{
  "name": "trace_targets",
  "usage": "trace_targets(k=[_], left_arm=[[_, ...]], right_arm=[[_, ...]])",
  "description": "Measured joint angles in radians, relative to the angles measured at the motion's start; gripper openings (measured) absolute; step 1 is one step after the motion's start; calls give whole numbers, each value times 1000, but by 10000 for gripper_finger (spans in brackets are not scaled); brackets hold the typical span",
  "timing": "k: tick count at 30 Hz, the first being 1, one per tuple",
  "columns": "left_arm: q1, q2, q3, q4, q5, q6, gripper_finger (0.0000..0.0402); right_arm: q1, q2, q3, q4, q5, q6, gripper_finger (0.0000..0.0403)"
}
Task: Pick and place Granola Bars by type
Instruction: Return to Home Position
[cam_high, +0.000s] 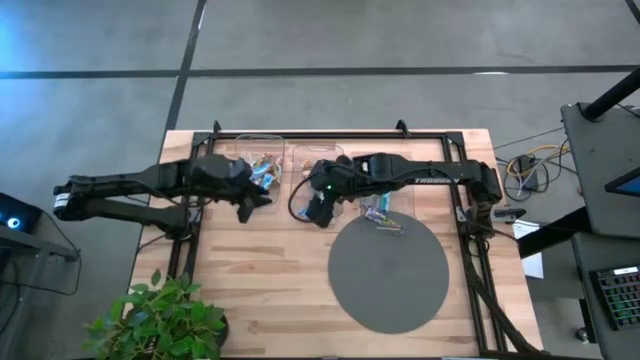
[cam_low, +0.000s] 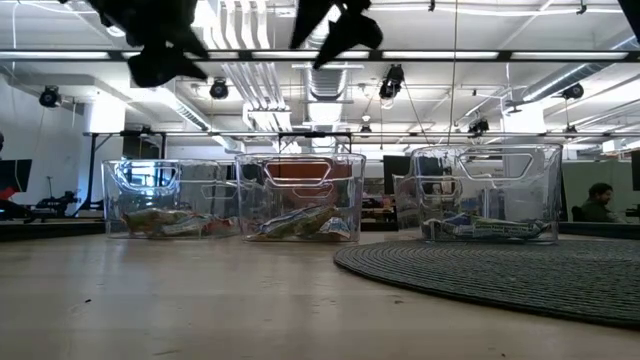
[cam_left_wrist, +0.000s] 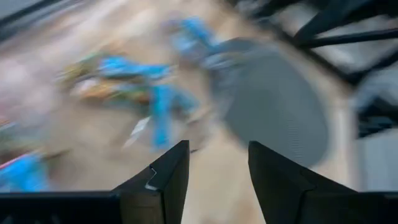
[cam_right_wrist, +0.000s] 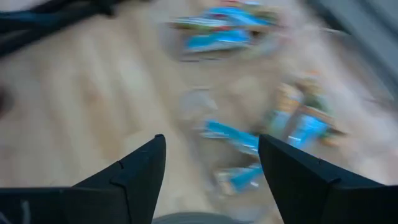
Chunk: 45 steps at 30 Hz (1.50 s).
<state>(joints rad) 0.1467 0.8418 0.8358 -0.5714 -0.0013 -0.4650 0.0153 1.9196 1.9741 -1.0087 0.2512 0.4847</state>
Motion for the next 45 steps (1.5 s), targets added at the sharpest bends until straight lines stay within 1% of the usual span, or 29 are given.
trace_targets(k=[2, 4, 7, 9, 13, 16, 20, 27, 32, 35, 38, 43, 45], left_arm=[[0, -29, -27, 75, 72, 1, 147], [-1, -67, -66, 122, 93, -2, 147], [-14, -144, -138, 188, 139, -36, 147], [-25, -211, -193, 238, 169, -60, 147], [-42, -361, -296, 356, 174, -92, 147], [-43, -456, -351, 433, 176, -93, 147], [-43, -557, -385, 440, 181, -81, 147], [-43, -716, -403, 422, 222, -21, 147], [-43, -825, -429, 407, 225, -10, 147], [-43, -839, -474, 416, 225, -21, 147], [-43, -839, -488, 443, 225, -35, 147], [-43, -809, -517, 429, 225, -110, 147], [-43, -797, -527, 443, 225, -120, 147]], right_arm=[[-2, -13, 1, 23, -75, -39, 244], [-2, -32, -28, 42, -102, -47, 244], [1, -76, -124, 87, -131, -18, 244], [7, -121, -223, 170, -168, 8, 244], [13, -253, -470, 464, -261, 86, 244], [10, -368, -648, 707, -275, 105, 244], [17, -535, -838, 921, -275, 100, 244], [32, -837, -1121, 1177, -274, 32, 244], [33, -1001, -1339, 1486, -276, -16, 244], [33, -1057, -1460, 1648, -275, -22, 244], [33, -1098, -1555, 1737, -277, -23, 244], [33, -1165, -1656, 1746, -276, 59, 244], [33, -1198, -1679, 1747, -276, 56, 244]])
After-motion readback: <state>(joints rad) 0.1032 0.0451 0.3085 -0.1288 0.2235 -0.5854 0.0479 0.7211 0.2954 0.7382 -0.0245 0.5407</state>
